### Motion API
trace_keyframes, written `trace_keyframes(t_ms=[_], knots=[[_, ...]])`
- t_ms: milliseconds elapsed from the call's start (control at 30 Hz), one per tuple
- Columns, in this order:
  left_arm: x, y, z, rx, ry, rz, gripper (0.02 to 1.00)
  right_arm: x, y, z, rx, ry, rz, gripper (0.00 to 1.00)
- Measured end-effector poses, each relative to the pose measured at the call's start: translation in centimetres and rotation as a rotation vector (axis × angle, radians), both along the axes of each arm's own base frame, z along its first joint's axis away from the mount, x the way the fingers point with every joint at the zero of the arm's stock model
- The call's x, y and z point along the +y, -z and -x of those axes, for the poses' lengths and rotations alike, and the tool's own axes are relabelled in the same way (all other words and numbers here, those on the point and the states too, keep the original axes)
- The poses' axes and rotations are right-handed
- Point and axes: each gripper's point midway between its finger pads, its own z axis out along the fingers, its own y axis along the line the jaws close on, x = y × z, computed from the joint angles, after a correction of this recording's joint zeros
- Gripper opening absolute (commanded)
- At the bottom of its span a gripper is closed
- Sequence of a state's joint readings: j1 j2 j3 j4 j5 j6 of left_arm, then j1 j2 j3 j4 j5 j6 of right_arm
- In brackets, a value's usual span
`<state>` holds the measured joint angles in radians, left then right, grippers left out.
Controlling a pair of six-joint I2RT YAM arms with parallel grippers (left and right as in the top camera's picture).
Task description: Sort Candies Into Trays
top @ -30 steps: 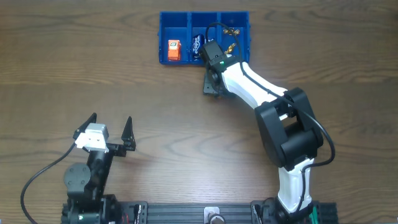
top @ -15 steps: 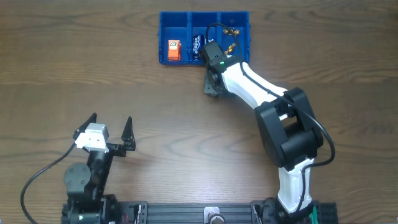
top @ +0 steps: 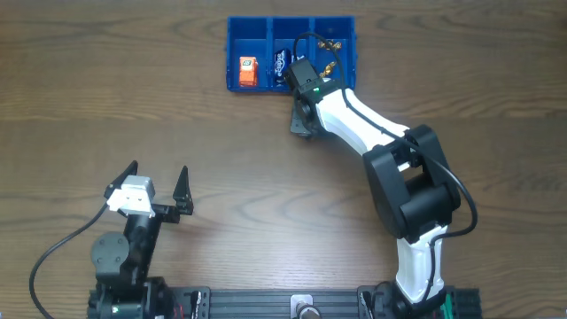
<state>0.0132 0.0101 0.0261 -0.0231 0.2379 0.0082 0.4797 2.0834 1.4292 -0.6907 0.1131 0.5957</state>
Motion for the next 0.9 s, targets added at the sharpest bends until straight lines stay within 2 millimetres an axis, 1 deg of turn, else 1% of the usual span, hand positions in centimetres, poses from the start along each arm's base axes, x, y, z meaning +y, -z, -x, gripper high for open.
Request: trace_keyframes(t_ms=[133,267,300,367,433,467,533,633,700,767,833,900], knots=[[0.0,0.0,0.0,0.0,0.0,0.0,0.998,0.0,-0.1,0.0,-0.003,0.0,0.001,0.104],[0.0,0.0,0.0,0.0,0.0,0.0,0.998,-0.5,-1.5,-0.2,-0.038,0.007,0.011,0.099],[0.0,0.0,0.0,0.0,0.0,0.0,0.998,-0.8,-3.5,-0.8,-0.088,0.016,0.008,0.099],[0.0,0.0,0.0,0.0,0.0,0.0,0.998,-1.5,-6.3,-1.6,-0.161,0.018,0.012,0.099],[0.0,0.0,0.0,0.0,0.0,0.0,0.998,-2.2,-9.9,-2.8,-0.263,0.023,0.014,0.097],[0.0,0.0,0.0,0.0,0.0,0.0,0.998,-2.6,-12.5,-4.0,-0.342,0.029,0.008,0.097],[0.0,0.0,0.0,0.0,0.0,0.0,0.998,-3.0,-16.1,-6.0,-0.471,0.031,-0.005,0.097],[0.0,0.0,0.0,0.0,0.0,0.0,0.998,-4.0,-19.1,-8.3,-0.596,0.037,-0.005,0.097],[0.0,0.0,0.0,0.0,0.0,0.0,0.998,-4.7,-19.7,-9.5,-0.64,0.037,0.01,0.097],[0.0,0.0,0.0,0.0,0.0,0.0,0.998,-5.4,-19.5,-10.5,-0.662,0.036,0.028,0.097],[0.0,0.0,0.0,0.0,0.0,0.0,0.998,-5.9,-18.9,-11.2,-0.665,0.034,0.047,0.097],[0.0,0.0,0.0,0.0,0.0,0.0,0.998,-6.1,-17.7,-11.8,-0.656,0.031,0.065,0.097]])
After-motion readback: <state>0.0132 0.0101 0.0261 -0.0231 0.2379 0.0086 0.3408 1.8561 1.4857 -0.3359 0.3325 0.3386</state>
